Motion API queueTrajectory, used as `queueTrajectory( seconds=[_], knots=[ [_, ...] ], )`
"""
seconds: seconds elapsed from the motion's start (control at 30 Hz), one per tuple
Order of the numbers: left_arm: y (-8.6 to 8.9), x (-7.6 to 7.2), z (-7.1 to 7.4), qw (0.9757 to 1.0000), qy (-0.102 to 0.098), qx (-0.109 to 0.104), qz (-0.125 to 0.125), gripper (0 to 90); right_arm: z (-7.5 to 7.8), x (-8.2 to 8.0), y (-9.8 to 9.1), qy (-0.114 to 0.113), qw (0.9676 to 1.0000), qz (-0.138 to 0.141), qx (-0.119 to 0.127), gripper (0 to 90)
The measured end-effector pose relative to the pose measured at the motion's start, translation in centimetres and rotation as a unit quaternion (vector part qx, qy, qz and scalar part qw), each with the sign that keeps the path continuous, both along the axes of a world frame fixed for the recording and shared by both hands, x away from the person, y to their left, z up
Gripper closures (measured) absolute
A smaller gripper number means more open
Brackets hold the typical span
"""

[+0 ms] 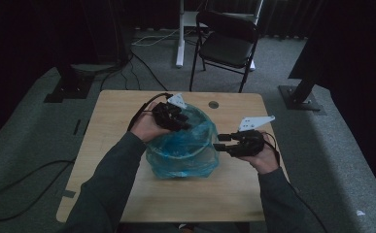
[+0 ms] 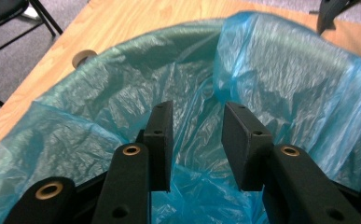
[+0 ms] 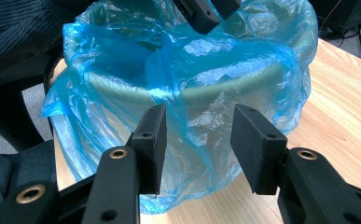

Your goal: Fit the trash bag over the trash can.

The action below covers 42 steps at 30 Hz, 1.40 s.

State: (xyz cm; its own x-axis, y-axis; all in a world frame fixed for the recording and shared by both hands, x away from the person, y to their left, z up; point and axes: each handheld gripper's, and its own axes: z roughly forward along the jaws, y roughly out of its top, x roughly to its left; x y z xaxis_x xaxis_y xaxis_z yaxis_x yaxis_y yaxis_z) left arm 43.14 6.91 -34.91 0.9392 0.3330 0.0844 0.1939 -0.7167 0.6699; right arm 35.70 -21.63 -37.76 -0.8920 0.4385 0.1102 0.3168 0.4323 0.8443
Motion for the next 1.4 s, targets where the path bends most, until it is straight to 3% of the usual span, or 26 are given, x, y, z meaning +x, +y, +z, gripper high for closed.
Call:
queueTrajectory(
  seconds=[0.3,0.47,0.63,0.67,0.7,0.73,0.77,0.83,0.97,1.0,1.03,1.27,1.4],
  knots=[
    [-1.2,0.2,-0.8,0.9992,-0.009,0.039,-0.002,63.7,0.0,0.0,0.0,-0.001,1.0,0.001,-0.001,54.7],
    [-2.4,0.4,-1.2,0.997,-0.016,0.076,-0.003,63.5,0.0,0.0,0.0,0.0,1.0,0.001,-0.001,54.5],
    [-2.8,0.6,-1.4,0.9952,-0.015,0.096,-0.001,63.3,0.1,-0.1,-0.1,0.0,1.0,0.0,0.001,54.5],
    [-3.0,0.7,-1.7,0.9937,-0.015,0.111,0.002,63.3,0.0,-0.1,-0.1,0.0,1.0,-0.001,0.001,54.5],
    [-3.0,0.7,-1.7,0.9937,-0.015,0.111,0.002,63.3,0.0,-0.1,-0.1,0.0,1.0,0.0,0.001,54.5],
    [-3.2,0.9,-1.9,0.9917,-0.014,0.127,0.009,63.3,0.0,-0.1,-0.1,0.0,1.0,0.0,0.001,54.5],
    [-3.2,0.9,-1.9,0.9917,-0.014,0.127,0.009,63.3,0.0,-0.1,-0.1,0.0,1.0,0.0,0.001,54.5],
    [-3.5,1.2,-2.3,0.9887,-0.015,0.149,0.014,63.3,0.0,-0.1,-0.1,-0.001,1.0,0.0,0.001,54.4],
    [-3.6,1.3,-2.5,0.9862,-0.019,0.163,0.024,63.4,0.1,-0.1,-0.1,-0.001,1.0,0.0,0.001,54.4],
    [-3.7,1.4,-2.6,0.9844,-0.024,0.172,0.03,63.4,0.1,-0.1,-0.1,-0.001,1.0,0.0,0.001,54.4],
    [-3.7,1.4,-2.6,0.9844,-0.024,0.172,0.03,63.4,0.1,-0.1,-0.1,-0.001,1.0,0.0,0.001,54.4],
    [-3.7,1.6,-2.9,0.9772,-0.052,0.196,0.063,63.2,0.1,-0.2,-0.2,-0.002,1.0,0.0,0.001,54.4],
    [-3.5,1.7,-2.6,0.9763,-0.063,0.192,0.077,62.7,0.0,-0.2,-0.1,-0.001,1.0,0.0,0.0,54.3]
  ],
)
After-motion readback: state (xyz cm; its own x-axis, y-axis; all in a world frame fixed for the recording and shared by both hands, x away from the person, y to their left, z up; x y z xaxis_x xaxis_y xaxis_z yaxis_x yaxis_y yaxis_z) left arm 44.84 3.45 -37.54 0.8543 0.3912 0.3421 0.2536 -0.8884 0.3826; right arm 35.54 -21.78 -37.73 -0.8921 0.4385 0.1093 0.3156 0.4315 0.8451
